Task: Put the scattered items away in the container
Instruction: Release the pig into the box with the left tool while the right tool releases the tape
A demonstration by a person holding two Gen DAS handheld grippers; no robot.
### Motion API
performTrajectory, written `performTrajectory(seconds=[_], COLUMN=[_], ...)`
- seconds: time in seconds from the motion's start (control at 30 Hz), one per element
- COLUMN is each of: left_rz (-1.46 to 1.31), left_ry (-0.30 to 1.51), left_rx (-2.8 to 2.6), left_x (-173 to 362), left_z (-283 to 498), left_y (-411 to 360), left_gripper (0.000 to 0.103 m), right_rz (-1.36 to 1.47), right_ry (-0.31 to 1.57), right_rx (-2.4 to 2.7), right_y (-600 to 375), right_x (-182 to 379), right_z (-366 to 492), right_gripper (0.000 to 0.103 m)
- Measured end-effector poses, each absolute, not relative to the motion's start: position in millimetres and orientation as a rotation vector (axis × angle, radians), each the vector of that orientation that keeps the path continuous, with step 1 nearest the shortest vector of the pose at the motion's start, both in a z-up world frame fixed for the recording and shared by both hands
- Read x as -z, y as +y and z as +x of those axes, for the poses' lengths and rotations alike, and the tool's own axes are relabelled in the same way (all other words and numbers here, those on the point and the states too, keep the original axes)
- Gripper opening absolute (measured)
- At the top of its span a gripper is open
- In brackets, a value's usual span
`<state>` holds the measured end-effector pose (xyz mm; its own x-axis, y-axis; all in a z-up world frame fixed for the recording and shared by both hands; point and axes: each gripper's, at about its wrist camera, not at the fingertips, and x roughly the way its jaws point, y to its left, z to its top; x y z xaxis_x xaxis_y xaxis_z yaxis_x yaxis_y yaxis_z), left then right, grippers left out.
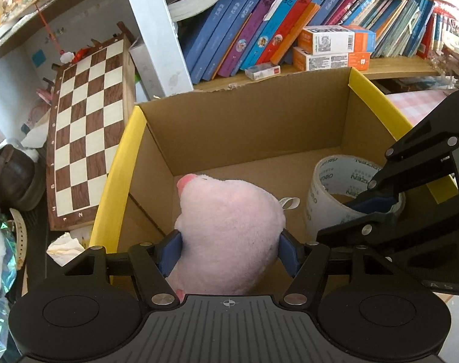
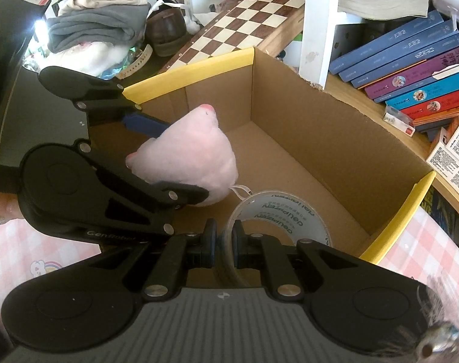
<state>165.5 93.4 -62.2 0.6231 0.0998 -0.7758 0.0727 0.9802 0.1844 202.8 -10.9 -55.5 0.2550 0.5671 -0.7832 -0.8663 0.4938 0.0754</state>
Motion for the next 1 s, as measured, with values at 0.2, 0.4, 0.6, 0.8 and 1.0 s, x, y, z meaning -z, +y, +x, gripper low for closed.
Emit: performTrajectory(seconds=[0.2, 0.4, 0.6, 0.8, 1.0], left_rz=[0.201, 0.195, 0.193, 0.199, 0.203], left_ry=[0.908, 0.912, 0.918, 0.913, 0.899], left_rx=[-0.018, -0.020, -0.022, -0.027, -0.035], left_x=[63.3, 64.0, 64.2, 62.7, 58.1], left_z=[165.9, 167.4, 168.2, 166.9, 164.8], left_y=[94.7, 95.3, 95.3, 95.9, 97.4], left_gripper=[0.068, 0.070, 0.070, 0.071, 0.071], right_rz=[-0.415, -0.414, -0.417, -0.417, -0.420], right_ry=[0.861, 0.864, 0.865, 0.860, 0.852], right_rx=[-1.013, -1.010, -1.013, -1.004, -0.989], right_y=[-9.9, -9.2, -9.5, -9.6, -10.6], right_x=[56.1, 56.1, 56.2, 56.1, 54.4], right_z=[203.9, 204.1, 204.4, 203.0, 201.2], right_gripper=[0.010, 0.010, 0.013, 0.013, 0.018])
